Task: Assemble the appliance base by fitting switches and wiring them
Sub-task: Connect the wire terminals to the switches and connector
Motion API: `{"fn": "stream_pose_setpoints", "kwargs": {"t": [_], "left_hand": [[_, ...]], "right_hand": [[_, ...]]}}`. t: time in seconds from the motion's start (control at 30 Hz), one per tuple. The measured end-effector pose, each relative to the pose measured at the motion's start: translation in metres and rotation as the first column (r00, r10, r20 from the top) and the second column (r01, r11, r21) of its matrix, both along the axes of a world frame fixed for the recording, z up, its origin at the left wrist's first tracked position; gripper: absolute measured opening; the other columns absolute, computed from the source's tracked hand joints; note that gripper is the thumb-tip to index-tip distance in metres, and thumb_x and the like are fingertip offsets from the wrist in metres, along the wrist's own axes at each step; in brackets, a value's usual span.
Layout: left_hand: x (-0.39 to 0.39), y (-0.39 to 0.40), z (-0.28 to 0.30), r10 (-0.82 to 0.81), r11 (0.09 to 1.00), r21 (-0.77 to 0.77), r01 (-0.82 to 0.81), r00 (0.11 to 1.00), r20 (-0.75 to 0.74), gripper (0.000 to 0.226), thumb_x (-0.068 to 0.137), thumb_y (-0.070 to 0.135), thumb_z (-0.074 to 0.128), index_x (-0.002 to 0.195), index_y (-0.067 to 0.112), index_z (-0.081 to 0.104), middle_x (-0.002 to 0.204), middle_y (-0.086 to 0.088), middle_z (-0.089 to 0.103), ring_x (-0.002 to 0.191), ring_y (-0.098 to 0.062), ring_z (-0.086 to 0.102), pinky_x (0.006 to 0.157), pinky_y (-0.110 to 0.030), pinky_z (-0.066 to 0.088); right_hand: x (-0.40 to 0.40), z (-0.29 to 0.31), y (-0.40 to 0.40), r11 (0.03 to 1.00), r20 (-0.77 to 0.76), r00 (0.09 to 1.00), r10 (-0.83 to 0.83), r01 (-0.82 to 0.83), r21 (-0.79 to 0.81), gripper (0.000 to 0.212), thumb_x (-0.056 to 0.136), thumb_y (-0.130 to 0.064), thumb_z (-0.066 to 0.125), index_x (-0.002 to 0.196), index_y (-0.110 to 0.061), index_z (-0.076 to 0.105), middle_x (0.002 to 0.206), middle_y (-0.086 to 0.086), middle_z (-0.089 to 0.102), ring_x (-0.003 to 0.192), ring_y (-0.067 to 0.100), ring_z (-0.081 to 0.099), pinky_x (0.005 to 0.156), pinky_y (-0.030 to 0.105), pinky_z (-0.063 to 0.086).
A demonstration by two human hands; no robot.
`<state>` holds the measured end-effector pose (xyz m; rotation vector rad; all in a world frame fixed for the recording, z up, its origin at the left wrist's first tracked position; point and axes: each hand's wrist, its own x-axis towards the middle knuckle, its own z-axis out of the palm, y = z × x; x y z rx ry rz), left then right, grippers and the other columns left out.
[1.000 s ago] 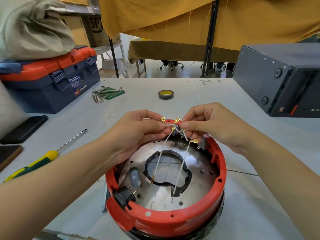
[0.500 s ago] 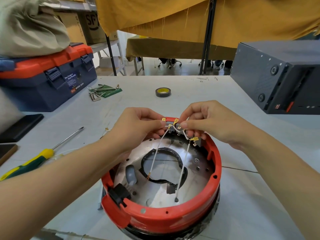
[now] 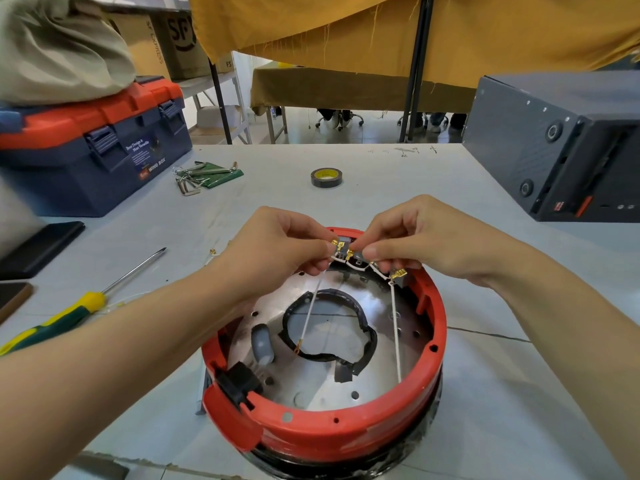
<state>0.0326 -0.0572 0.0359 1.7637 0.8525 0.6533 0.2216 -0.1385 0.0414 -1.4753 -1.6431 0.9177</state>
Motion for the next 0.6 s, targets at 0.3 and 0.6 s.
{"fn": "stream_pose_setpoints", "kwargs": {"t": [0.3, 0.6], "left_hand": [[0.000, -0.008, -0.004, 0.002, 1.000, -0.012, -0.002, 1.000, -0.016, 0.004, 0.081, -0.004, 0.067, 0.082, -0.001, 0.067, 0.058, -0.011, 0.067, 0.053, -0.013, 0.062, 0.053, -0.018, 0.052], [0.002, -0.016, -0.004, 0.004, 0.999, -0.046, -0.003, 1.000, 0.008, 0.006, 0.084, -0.010, 0.061, 0.083, -0.004, 0.061, 0.062, -0.017, 0.063, 0.048, -0.014, 0.062, 0.049, -0.020, 0.053]], "right_hand": [[0.007, 0.001, 0.001, 0.999, 0.115, 0.992, 0.046, -0.045, -0.011, 0.009, 0.085, -0.021, 0.067, 0.086, -0.018, 0.076, 0.068, 0.005, 0.068, 0.059, 0.006, 0.059, 0.060, 0.019, 0.051], [-0.002, -0.017, 0.040, 0.997, 0.234, 0.970, -0.068, 0.072, -0.011, 0.037, 0.088, -0.031, 0.065, 0.124, -0.032, 0.058, 0.122, -0.011, 0.060, 0.109, 0.000, 0.056, 0.093, 0.021, 0.045]]}}
